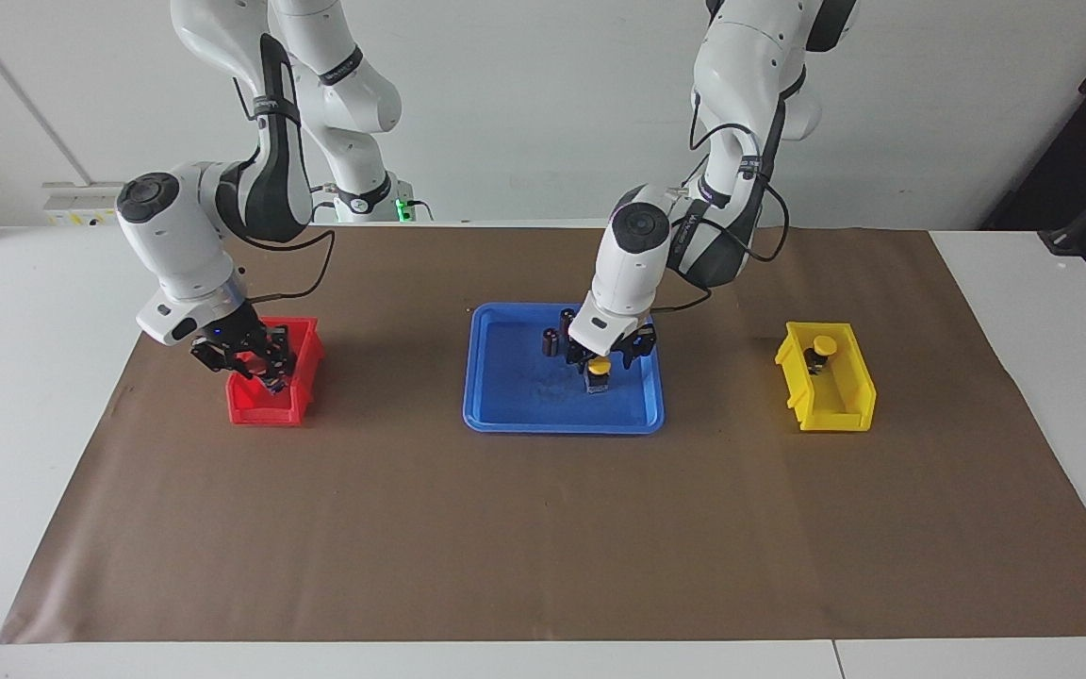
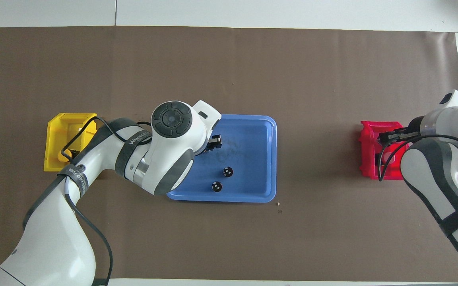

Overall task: Sort red and yellow buttons by color
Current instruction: 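Release the red button with the right gripper while the left grasps yellow, then carry the yellow button with the left gripper to the yellow bin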

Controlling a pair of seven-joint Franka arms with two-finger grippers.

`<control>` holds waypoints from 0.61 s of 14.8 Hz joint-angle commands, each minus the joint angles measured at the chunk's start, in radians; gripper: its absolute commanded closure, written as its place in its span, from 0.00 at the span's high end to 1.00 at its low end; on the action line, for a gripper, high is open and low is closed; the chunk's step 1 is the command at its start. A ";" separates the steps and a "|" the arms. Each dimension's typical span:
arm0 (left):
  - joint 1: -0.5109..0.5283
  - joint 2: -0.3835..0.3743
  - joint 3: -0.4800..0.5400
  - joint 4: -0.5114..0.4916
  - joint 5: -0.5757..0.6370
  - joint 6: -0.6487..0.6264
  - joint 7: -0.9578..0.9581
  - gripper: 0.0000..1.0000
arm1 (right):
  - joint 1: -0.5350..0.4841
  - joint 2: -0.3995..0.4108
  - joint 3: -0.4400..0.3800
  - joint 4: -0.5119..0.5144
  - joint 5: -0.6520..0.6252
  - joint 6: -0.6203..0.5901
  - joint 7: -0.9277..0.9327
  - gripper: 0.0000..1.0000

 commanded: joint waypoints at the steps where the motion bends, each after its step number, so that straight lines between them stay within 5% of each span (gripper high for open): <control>1: -0.023 -0.011 0.017 0.014 0.026 0.003 -0.048 0.01 | -0.021 -0.021 0.009 -0.048 0.017 0.047 -0.038 0.16; 7: 0.076 -0.029 0.026 0.232 0.029 -0.287 -0.003 0.01 | 0.003 -0.017 0.009 -0.068 0.017 0.092 -0.016 0.22; 8: 0.116 -0.055 0.028 0.235 0.026 -0.340 0.092 0.01 | 0.003 -0.017 0.009 -0.069 0.017 0.094 -0.019 0.35; 9: 0.176 -0.081 0.028 0.232 0.026 -0.380 0.185 0.01 | 0.003 -0.017 0.009 -0.068 0.016 0.094 -0.027 0.59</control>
